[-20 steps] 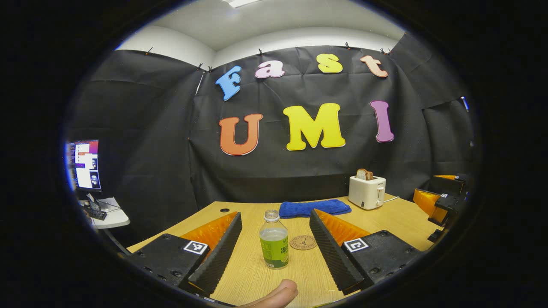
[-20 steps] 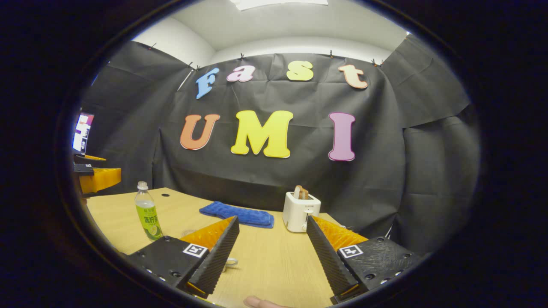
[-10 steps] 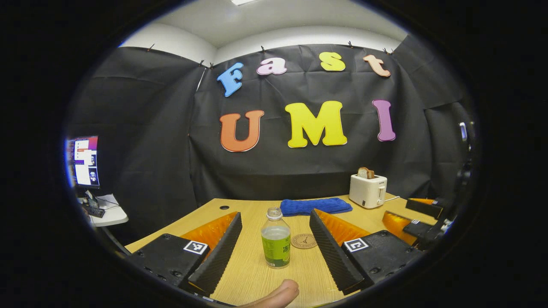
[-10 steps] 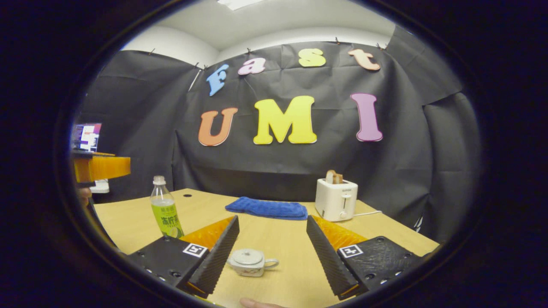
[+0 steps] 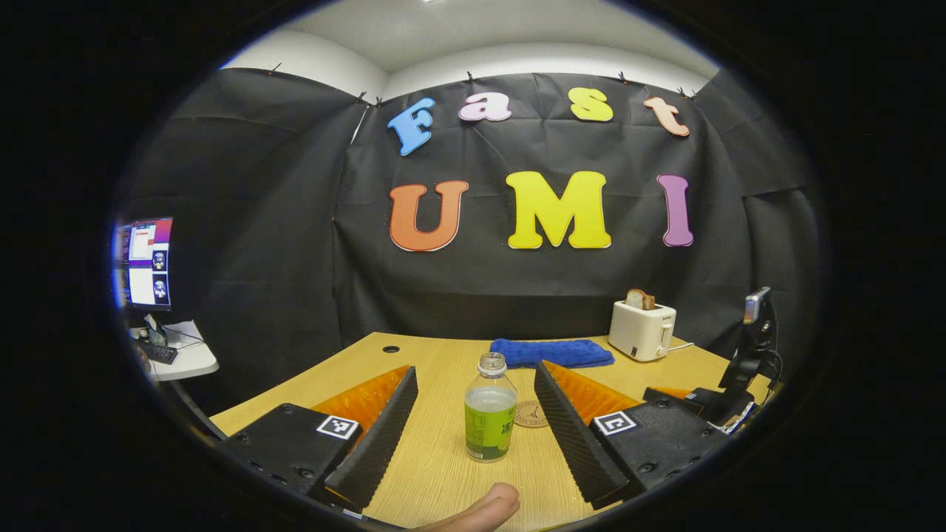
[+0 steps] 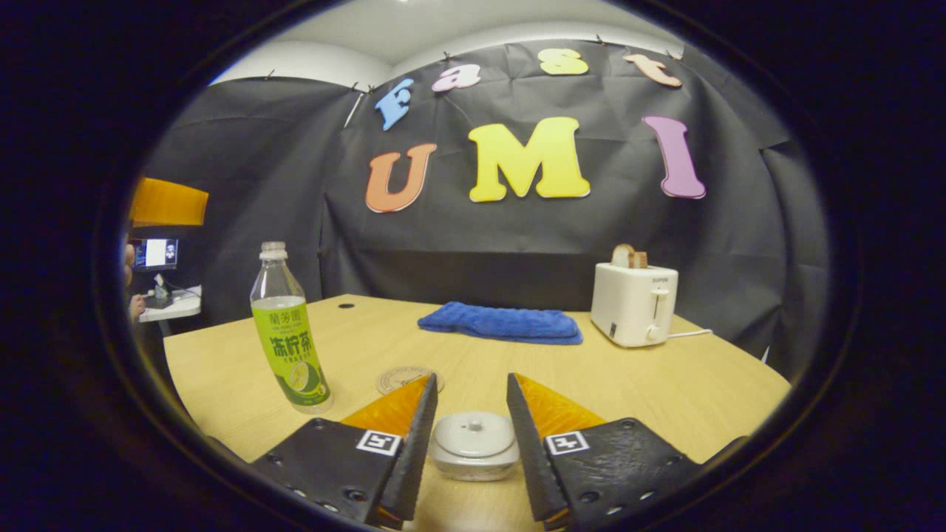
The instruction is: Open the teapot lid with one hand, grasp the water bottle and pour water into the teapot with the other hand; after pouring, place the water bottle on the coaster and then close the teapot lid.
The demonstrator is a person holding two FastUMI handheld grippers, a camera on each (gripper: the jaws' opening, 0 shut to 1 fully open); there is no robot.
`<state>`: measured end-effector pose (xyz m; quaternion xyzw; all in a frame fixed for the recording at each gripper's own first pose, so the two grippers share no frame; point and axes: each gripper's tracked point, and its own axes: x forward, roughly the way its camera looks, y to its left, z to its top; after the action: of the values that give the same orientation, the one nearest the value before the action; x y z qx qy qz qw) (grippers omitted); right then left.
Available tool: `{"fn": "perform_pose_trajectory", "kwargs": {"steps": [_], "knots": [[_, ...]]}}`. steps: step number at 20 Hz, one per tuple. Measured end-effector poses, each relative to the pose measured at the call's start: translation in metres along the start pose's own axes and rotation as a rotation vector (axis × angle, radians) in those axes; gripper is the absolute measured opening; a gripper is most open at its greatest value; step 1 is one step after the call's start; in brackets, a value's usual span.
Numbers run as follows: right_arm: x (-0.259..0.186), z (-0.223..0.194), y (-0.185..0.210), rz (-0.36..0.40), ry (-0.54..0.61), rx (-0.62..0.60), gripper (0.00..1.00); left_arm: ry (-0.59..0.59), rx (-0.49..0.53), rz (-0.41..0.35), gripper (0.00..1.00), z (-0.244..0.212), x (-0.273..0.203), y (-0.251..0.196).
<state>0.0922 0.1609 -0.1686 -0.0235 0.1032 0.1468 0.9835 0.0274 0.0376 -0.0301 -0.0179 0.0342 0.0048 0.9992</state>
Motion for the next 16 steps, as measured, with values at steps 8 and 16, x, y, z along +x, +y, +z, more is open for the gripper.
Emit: {"fn": "perform_pose_trajectory", "kwargs": {"steps": [8, 16], "knots": [[0.004, -0.011, -0.012, -0.041, 0.034, 0.050, 0.06, -0.008, 0.006, 0.008, 0.99, 0.002, 0.000, 0.007], [0.008, -0.006, -0.012, -0.065, 0.015, 0.015, 0.00, 0.013, 0.003, -0.039, 0.99, -0.008, 0.008, 0.002]]}}
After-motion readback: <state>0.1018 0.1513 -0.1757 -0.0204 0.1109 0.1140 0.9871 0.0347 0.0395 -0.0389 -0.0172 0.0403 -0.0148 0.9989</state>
